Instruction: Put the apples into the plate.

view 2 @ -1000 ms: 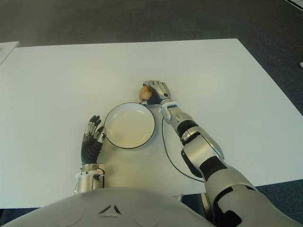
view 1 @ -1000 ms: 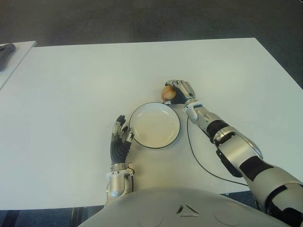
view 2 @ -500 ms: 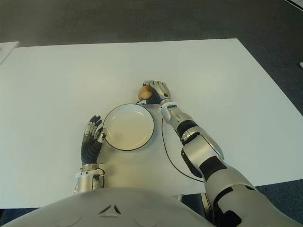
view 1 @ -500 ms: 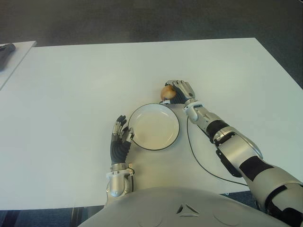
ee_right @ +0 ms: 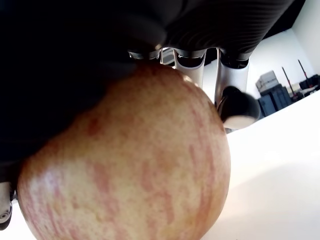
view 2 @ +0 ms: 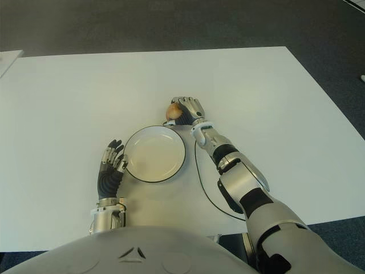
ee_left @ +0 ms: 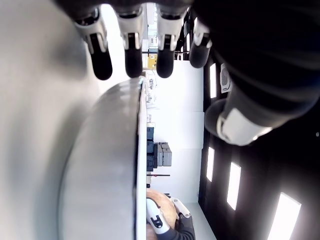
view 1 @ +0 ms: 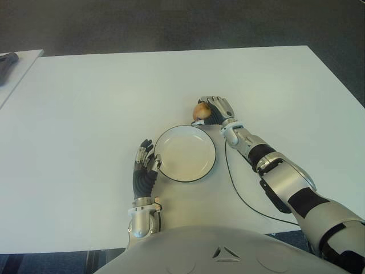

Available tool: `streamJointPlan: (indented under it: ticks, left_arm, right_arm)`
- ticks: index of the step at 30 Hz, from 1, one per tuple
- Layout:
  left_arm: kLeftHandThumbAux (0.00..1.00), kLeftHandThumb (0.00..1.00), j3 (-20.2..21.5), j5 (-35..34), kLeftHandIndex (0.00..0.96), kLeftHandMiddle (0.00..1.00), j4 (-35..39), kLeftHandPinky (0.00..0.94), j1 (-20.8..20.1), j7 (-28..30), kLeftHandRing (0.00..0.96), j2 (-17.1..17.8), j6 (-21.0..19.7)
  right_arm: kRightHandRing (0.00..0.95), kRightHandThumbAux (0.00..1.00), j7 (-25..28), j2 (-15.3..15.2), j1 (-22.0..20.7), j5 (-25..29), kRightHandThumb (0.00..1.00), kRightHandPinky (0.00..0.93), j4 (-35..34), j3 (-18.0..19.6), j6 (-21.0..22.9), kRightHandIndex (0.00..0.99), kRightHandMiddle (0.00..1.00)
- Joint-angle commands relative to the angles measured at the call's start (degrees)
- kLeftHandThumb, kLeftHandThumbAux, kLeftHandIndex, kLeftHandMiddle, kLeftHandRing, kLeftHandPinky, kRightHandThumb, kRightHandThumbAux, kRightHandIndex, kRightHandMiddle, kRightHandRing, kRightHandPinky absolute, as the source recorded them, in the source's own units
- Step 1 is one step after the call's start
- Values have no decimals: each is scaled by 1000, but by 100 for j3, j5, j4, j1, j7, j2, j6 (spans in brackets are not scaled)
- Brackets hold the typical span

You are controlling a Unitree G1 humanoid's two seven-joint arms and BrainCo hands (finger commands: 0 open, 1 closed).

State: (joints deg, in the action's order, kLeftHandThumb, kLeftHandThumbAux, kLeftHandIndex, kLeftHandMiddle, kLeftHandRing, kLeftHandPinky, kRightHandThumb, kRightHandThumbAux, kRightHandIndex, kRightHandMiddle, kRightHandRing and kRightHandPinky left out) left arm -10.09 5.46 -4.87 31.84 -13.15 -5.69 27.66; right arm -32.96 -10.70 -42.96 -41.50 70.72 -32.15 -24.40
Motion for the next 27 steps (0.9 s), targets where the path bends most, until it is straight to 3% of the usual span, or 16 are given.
streamJointPlan:
  ticks: [1,15,27]
  left_arm:
    - [627,282,48,-217,123,137,-771,191,91,18,142,-279,-664]
    - [620,277,95,-220,114,136,-891,195,4,21,142,-262,-615]
    - [620,293,102,-289,114,128,-904,182,-13,52,127,-245,-637]
  right_arm:
    - [893,716,87,-45,-163,73,711,891,1,81,-58,437,977]
    - [884,716,207,-49,-404,134,710,878,82,243,-32,438,946]
    - [886,717,-15,-68,-578,60,710,877,105,252,-20,438,945]
